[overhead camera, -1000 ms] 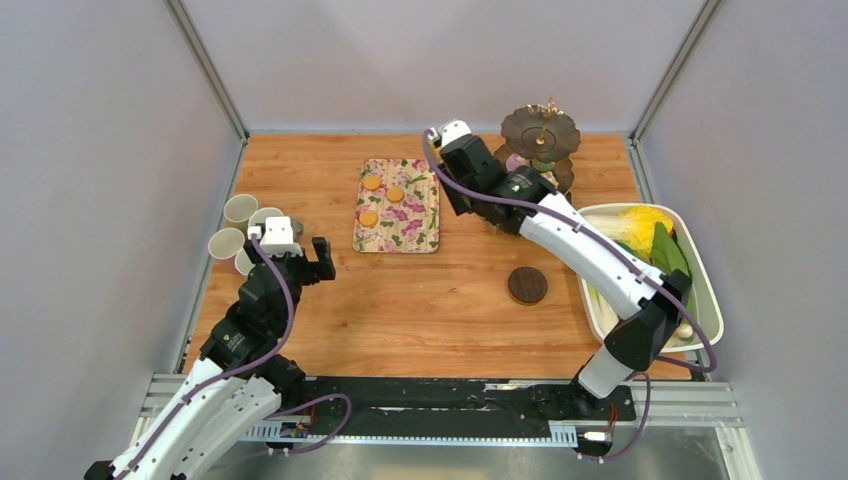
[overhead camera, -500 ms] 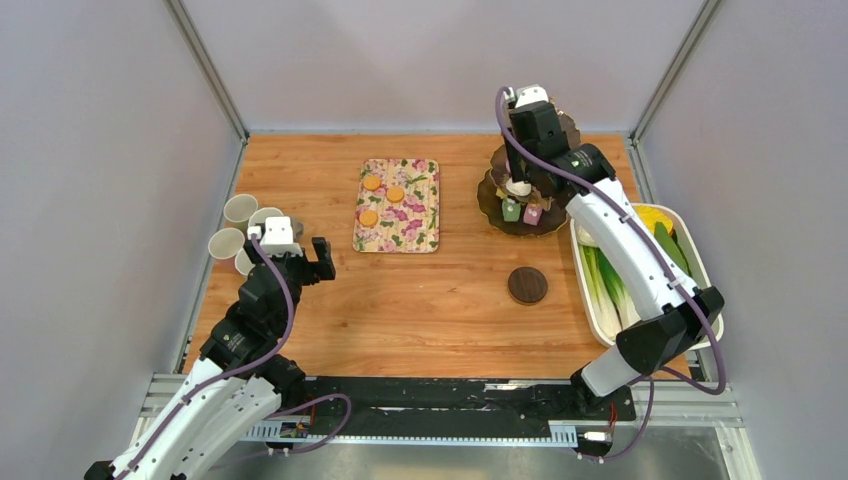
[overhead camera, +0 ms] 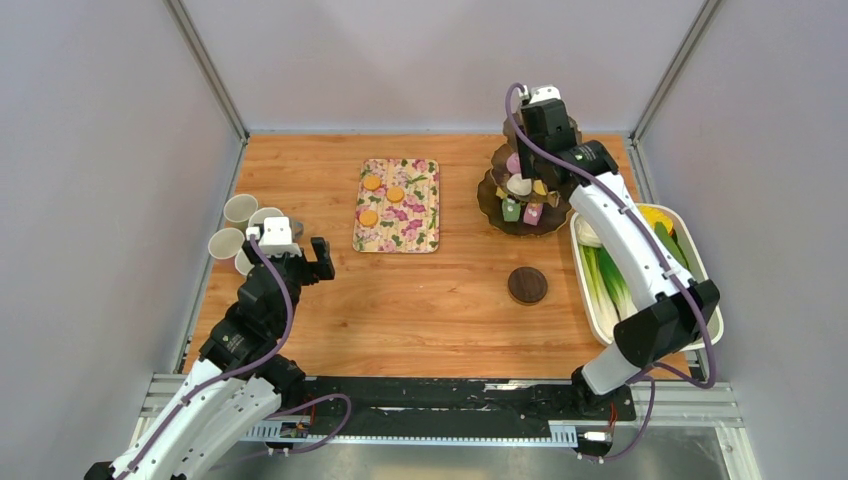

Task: Serve the afternoon tea

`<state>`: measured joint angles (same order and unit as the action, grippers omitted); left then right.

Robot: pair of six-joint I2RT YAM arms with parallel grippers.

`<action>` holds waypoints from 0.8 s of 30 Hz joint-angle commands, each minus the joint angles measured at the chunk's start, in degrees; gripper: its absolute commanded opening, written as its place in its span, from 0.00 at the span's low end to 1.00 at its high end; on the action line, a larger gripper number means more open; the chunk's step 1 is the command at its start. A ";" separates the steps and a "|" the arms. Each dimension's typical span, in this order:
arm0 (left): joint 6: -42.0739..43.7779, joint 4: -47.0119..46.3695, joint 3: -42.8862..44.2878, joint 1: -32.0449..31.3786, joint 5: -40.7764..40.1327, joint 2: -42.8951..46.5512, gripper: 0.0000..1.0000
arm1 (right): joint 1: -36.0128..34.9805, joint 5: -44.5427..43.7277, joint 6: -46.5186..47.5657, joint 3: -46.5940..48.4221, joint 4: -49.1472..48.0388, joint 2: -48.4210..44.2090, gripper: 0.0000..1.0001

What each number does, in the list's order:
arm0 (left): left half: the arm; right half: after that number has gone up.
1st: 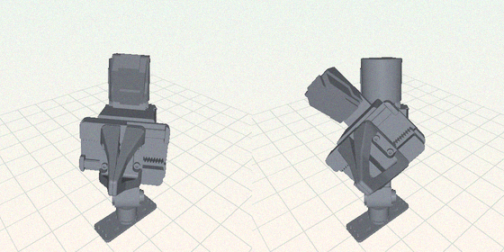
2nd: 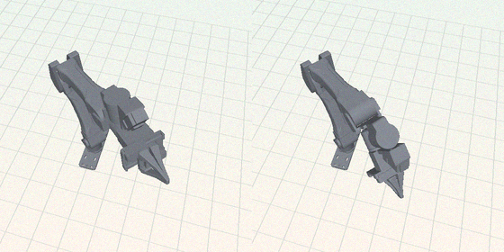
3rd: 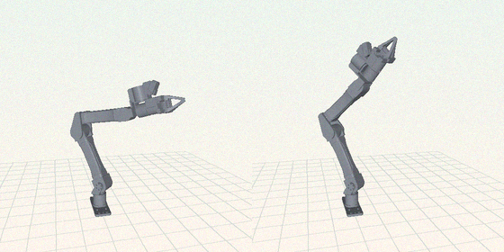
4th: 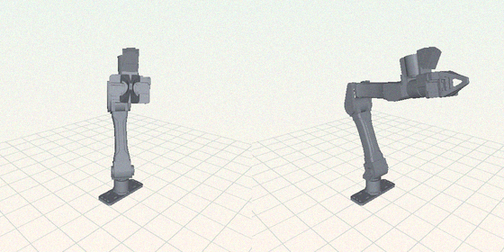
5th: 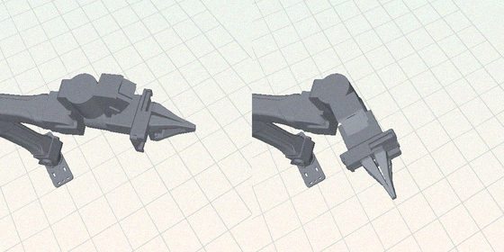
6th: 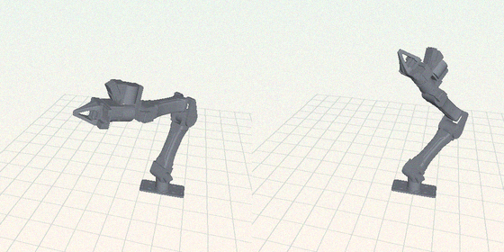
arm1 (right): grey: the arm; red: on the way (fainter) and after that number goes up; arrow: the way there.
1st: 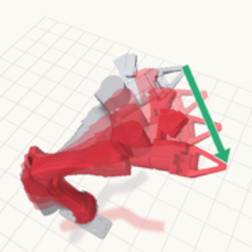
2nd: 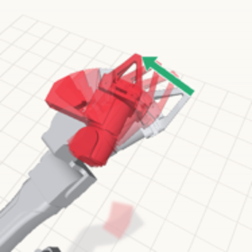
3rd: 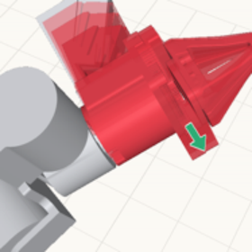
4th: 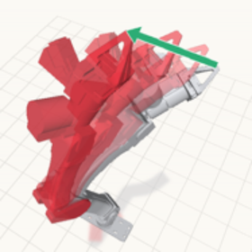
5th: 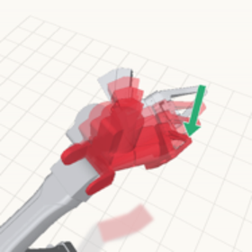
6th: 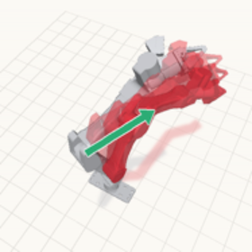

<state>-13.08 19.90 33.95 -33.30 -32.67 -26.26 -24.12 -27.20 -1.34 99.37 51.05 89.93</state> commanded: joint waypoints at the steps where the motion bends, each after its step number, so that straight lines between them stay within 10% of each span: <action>1: 0.95 -1.19 -0.01 -0.12 -0.56 0.33 1.00 | 0.60 0.34 0.25 -1.00 -3.88 0.89 0.46; 24: 0.89 -1.19 0.02 -0.10 -0.29 0.37 1.00 | -5.05 4.57 4.96 -0.05 -7.05 -5.47 0.58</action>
<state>-13.08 19.90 33.95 -33.30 -32.67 -26.24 -26.22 -23.38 0.56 97.38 48.36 87.94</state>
